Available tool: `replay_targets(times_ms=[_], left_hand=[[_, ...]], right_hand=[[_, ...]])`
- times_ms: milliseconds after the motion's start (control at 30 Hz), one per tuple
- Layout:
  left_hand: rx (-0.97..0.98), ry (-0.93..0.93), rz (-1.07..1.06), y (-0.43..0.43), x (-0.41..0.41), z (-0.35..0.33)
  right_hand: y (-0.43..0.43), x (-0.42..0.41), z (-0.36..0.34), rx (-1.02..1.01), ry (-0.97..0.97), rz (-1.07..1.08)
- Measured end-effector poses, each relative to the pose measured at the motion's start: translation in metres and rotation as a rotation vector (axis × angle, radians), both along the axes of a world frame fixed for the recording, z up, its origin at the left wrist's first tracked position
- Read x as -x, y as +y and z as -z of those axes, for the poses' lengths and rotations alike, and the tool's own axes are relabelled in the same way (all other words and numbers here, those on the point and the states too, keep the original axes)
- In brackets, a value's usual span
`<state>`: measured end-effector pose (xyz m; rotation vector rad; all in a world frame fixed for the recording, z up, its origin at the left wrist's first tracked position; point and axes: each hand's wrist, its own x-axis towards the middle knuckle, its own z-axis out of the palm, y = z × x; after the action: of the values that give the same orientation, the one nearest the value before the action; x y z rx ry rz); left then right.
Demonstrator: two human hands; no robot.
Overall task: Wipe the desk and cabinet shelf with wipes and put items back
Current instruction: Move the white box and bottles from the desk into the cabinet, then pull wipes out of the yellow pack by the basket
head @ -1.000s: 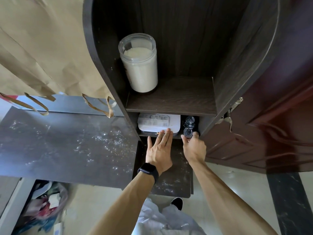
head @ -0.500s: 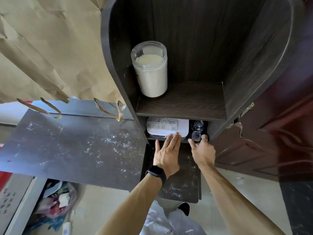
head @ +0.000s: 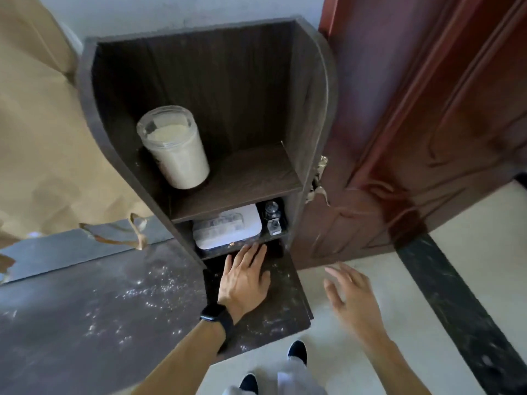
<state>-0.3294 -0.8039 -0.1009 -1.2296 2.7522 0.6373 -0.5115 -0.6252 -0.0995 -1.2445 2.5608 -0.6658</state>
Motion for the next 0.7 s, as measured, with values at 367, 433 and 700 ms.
replay_targets(times_ms=[367,433,700], left_hand=[[-0.089,-0.042,0.842,0.179,0.109,-0.008],[-0.09,-0.039,0.991,0.227,0.125,-0.017],[-0.02,0.034,1.416,0.413,0.149,-0.054]], right_hand=[[0.245,-0.088,-0.034,-0.05,0.164,0.791],[0.291,-0.106,-0.039,-0.113,0.188,0.931],[0.449,-0.183,-0.053,-0.075,0.219,1.428]])
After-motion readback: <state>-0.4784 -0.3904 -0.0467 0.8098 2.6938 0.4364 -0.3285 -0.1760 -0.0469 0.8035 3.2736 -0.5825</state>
